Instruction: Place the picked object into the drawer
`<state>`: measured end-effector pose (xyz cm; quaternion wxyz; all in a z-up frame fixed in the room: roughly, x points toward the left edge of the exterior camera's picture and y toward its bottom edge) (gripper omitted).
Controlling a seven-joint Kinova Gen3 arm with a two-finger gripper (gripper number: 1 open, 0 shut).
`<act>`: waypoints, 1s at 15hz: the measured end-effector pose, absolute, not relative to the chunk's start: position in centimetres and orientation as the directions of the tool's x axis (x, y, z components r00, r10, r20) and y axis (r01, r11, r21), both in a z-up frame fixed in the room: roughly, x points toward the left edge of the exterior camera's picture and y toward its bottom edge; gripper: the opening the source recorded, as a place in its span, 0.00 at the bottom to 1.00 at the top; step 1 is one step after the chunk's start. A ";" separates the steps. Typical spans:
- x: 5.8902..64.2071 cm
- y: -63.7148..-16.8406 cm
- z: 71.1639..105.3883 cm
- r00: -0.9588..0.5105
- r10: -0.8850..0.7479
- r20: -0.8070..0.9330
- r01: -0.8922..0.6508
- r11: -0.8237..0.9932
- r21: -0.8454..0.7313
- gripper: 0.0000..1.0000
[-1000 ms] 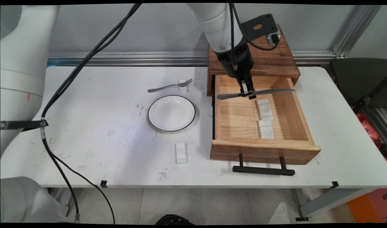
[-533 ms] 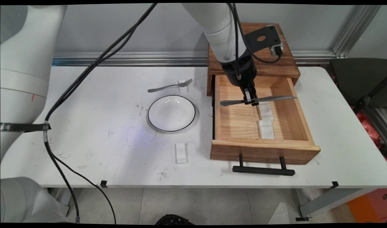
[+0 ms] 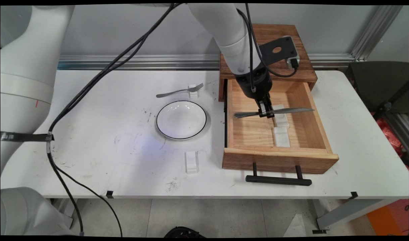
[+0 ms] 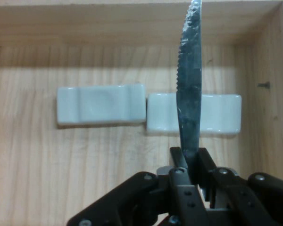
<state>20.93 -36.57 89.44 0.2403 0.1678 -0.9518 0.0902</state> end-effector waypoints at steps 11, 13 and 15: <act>19.8 -36.3 86.8 -0.835 -0.250 0.490 -0.333 0.939 -0.088 0.00; 19.3 -36.3 86.1 -0.834 -0.246 0.494 -0.329 0.940 -0.086 0.00; 18.9 -36.4 85.5 -0.831 -0.248 0.498 -0.332 0.939 -0.087 0.00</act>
